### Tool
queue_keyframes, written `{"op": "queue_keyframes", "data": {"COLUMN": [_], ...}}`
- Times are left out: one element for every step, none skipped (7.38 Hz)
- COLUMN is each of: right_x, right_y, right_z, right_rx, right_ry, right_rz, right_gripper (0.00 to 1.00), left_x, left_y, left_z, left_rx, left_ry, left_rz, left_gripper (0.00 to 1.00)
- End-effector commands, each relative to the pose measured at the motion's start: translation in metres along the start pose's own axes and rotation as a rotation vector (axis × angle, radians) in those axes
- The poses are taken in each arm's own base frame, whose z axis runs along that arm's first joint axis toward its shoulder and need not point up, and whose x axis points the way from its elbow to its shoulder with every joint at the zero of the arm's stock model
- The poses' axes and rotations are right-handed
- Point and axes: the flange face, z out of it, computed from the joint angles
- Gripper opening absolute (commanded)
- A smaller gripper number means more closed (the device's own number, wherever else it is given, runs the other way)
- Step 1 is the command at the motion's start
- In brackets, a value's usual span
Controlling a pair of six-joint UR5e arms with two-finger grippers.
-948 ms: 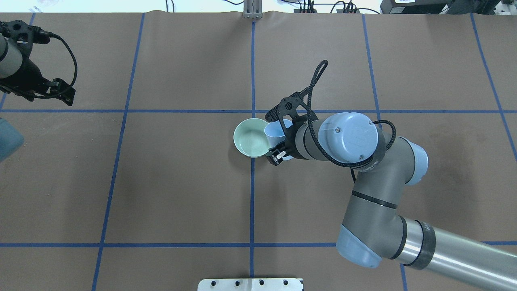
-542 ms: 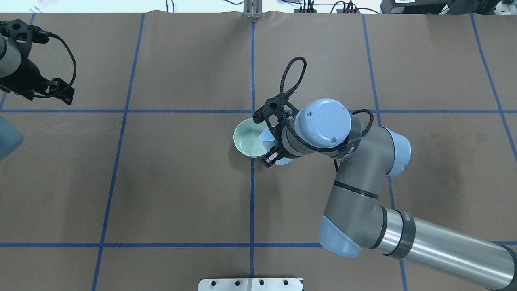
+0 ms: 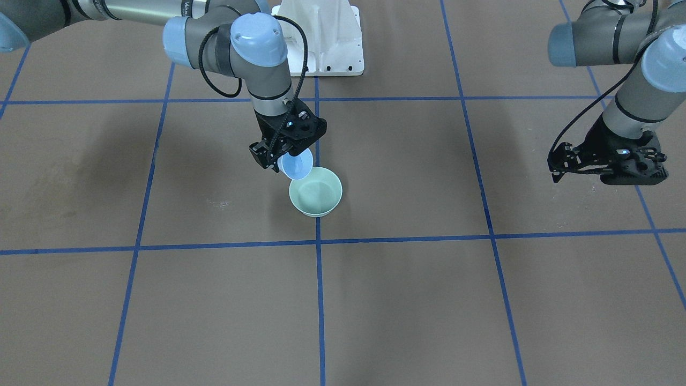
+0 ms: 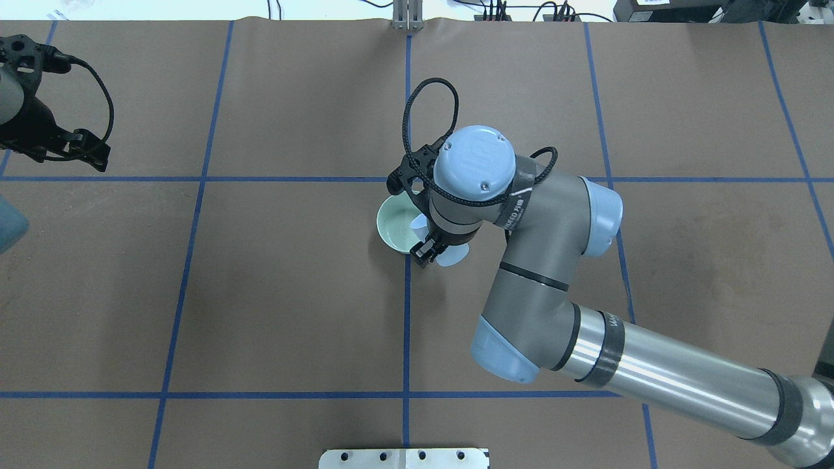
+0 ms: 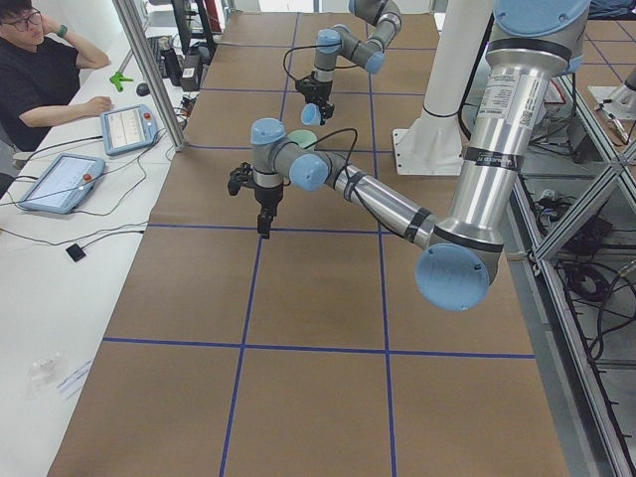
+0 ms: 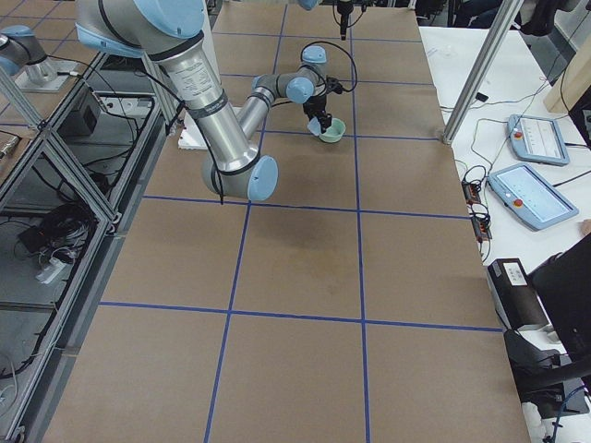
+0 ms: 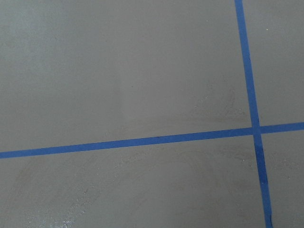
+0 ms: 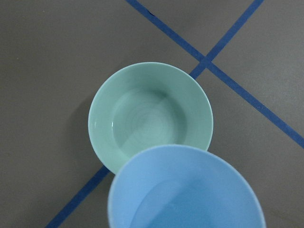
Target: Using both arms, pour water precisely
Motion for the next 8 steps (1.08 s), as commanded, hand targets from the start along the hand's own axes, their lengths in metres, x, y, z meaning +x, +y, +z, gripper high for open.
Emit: {"op": "queue_keyframes", "data": {"right_x": [-0.010, -0.017, -0.018, -0.016, -0.017, -0.020, -0.021, -0.021], "right_y": [-0.024, -0.037, -0.041, -0.039, -0.042, -0.050, -0.060, -0.062], "right_z": [0.000, -0.001, -0.002, 0.000, 0.000, 0.003, 0.009, 0.012], "right_rx": [-0.113, -0.162, -0.194, -0.213, -0.243, -0.268, -0.295, -0.316], "right_ry": [0.014, 0.028, 0.041, 0.047, 0.057, 0.066, 0.077, 0.084], "right_rz": [-0.023, -0.024, -0.034, -0.033, -0.041, -0.047, -0.047, -0.055], "right_gripper": [0.00, 0.00, 0.00, 0.00, 0.00, 0.00, 0.00, 0.00], "left_x": [-0.002, -0.003, -0.003, -0.003, -0.003, -0.004, -0.004, -0.005], "left_y": [0.000, -0.001, -0.001, -0.001, -0.001, -0.001, -0.001, -0.002], "left_z": [0.001, 0.002, 0.002, 0.002, 0.002, 0.003, 0.002, 0.003], "left_rx": [-0.002, -0.003, -0.003, -0.003, -0.003, -0.003, -0.002, -0.004], "left_ry": [-0.001, -0.002, -0.002, -0.002, -0.002, -0.004, -0.004, -0.005], "left_rz": [0.000, -0.003, -0.003, -0.003, -0.003, -0.004, -0.003, -0.006], "left_gripper": [1.00, 1.00, 1.00, 1.00, 1.00, 1.00, 1.00, 1.00]}}
